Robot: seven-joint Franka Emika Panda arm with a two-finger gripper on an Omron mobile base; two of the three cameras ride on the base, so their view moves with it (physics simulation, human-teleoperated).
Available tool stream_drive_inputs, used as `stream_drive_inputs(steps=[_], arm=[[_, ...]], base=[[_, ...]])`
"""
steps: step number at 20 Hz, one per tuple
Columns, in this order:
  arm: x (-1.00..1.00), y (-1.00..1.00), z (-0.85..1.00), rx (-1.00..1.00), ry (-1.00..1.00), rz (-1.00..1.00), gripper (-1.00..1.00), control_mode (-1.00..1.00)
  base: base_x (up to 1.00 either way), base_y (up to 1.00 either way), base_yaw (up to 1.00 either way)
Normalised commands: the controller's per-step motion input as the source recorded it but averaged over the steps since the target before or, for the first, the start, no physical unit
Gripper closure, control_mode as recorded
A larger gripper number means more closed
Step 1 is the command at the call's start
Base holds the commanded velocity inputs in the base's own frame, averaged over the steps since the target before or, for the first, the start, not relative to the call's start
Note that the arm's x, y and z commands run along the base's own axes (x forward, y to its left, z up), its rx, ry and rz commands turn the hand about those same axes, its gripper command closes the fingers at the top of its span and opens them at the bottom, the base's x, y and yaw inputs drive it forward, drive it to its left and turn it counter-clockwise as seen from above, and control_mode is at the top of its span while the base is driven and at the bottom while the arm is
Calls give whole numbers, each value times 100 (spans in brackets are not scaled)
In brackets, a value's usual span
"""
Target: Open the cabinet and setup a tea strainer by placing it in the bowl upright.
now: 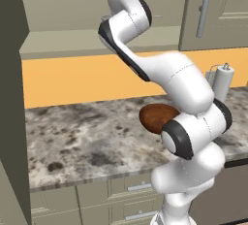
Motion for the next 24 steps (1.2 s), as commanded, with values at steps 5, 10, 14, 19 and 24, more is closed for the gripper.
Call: stream_drive_inputs(steps=[5, 10, 14, 19, 24], arm=[[42, 0, -13, 0, 4, 2, -100, -100], [37, 5, -10, 0, 3, 1, -100, -100], [31, 14, -4, 0, 0, 1, -100, -100], [41, 7, -1, 0, 3, 0, -100, -100], [51, 0, 0, 0, 2, 0, -100, -100]], base=[[0, 0, 0], [0, 0, 0], [0, 0, 0], [0, 0, 0], [0, 0, 0]])
